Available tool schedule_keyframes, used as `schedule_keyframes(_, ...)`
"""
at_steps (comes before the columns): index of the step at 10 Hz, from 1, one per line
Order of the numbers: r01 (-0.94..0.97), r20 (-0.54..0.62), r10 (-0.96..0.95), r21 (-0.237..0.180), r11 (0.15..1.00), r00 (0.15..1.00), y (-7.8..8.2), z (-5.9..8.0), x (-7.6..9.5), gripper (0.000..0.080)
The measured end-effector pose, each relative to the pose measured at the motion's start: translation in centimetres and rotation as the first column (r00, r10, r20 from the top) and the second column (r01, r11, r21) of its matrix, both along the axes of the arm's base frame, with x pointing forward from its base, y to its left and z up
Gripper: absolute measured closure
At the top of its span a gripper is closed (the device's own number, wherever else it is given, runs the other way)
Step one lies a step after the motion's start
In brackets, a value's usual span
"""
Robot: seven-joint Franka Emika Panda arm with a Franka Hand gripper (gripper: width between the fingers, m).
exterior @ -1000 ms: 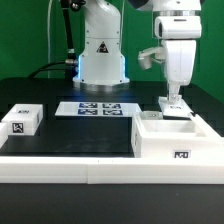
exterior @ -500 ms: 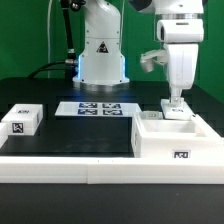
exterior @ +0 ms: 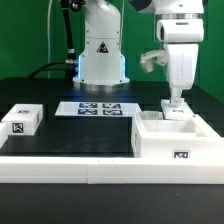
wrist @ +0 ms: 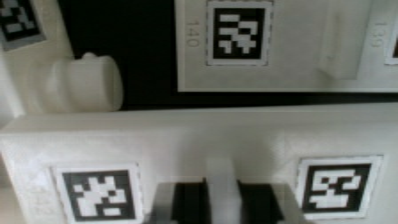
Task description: Assemble cabinet
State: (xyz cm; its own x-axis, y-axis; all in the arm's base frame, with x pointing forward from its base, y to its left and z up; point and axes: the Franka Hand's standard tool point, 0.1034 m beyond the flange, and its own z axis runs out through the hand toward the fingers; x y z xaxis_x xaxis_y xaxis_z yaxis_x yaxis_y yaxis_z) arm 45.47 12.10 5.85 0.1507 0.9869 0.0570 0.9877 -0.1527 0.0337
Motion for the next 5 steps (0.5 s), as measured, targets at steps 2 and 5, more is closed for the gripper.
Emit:
schedule_keyframes(2,-0.007,-0.004,0.007,-0.001,1.000,1.000,-0.1,-0.1,0.6,0.0731)
schedule_keyframes(5,-0.004,-0.010,0.004,-0.002,1.000,1.000,-0.5,0.0,2.2,0.0731)
